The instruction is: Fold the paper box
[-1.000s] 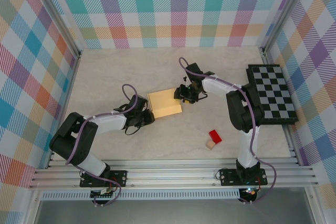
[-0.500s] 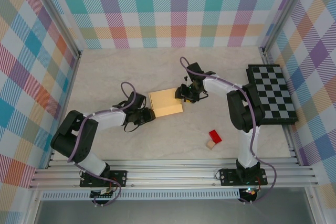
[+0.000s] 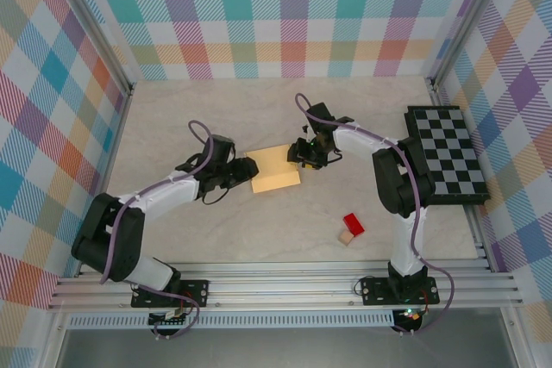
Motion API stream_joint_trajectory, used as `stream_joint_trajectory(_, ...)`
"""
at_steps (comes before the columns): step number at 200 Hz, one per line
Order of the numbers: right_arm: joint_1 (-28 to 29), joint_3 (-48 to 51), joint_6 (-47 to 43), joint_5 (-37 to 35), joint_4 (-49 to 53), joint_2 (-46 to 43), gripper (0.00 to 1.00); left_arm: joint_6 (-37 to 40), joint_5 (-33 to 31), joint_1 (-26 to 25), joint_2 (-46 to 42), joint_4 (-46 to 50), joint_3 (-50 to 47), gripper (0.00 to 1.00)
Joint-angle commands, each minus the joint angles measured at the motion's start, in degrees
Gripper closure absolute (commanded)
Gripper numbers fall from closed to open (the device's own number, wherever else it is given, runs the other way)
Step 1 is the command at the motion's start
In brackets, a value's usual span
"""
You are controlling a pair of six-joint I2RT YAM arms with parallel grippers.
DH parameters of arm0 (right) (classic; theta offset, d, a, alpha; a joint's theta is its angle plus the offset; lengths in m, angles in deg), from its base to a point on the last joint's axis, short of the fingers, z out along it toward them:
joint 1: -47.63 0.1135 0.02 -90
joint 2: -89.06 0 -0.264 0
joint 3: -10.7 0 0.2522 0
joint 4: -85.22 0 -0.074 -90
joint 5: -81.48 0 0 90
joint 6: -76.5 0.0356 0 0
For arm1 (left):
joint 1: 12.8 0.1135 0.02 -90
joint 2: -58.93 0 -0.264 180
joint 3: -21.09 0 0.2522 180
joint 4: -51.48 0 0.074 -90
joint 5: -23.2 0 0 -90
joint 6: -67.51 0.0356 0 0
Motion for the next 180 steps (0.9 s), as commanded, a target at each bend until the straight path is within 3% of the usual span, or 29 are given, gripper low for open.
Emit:
stream_joint_trajectory(1,-0.2,0.5,-0.8,-3.1,4.6,1.5,0.5,-2.3,1.6,0.5,3.6,-0.7,1.3,0.49)
stream_joint_trajectory(89,-0.2,2.9,-2.0,-3.3,5.1,-1.7,0.46,-0.8,-2.6,0.7,9.4,2.1,3.5,0.49)
stream_joint_trajectory(180,1.1,10.3,1.1,3.2,3.2,-7.9,0.46,-2.2,-3.2,0.7,10.4,1.9,2.9,0.55)
